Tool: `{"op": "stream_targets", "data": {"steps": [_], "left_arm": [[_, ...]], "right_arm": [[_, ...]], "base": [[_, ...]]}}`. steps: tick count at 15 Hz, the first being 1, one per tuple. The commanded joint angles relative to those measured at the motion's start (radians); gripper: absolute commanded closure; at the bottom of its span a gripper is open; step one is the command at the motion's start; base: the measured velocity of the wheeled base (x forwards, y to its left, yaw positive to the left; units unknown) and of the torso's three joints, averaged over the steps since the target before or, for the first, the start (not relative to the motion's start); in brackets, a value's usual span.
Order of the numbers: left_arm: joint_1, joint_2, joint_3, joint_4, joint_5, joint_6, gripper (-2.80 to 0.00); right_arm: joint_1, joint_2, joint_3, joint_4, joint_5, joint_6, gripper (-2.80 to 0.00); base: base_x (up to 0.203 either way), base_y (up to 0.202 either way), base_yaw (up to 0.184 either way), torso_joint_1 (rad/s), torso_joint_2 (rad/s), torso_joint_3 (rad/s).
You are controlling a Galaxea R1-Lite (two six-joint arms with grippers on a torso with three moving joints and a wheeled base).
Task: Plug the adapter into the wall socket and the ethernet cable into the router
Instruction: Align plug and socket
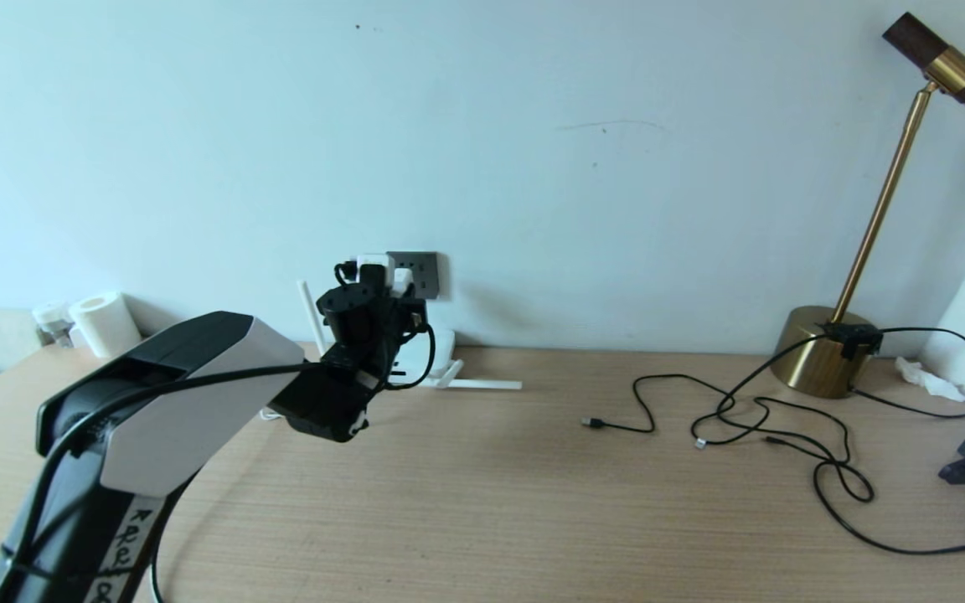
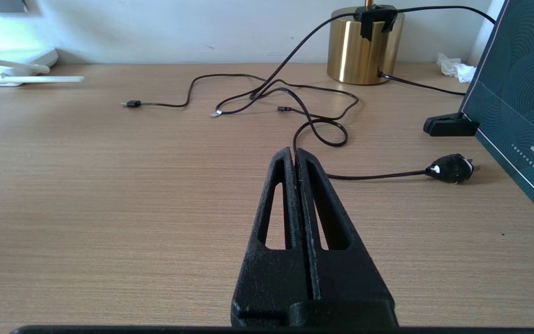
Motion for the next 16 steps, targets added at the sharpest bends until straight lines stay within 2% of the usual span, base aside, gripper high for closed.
{"op": "stream_targets", "data": {"steps": [1,16], "left_arm": [[0.0,0.004,-0.001,-0.006,0.002,0.0,0.0],[0.0,-0.008,-0.009,0.016,0.003,0.0,0.0]], "right_arm": [[0.0,0.0,0.011,-0.001,0.0,0.0,0.0],[0.0,0.0,0.011,-0.001,0.0,0.0,0.0]], "base": [[0.0,0.0,0.0,0.0,0.0,0.0],[0.0,0.0,0.0,0.0,0.0,0.0]]}}
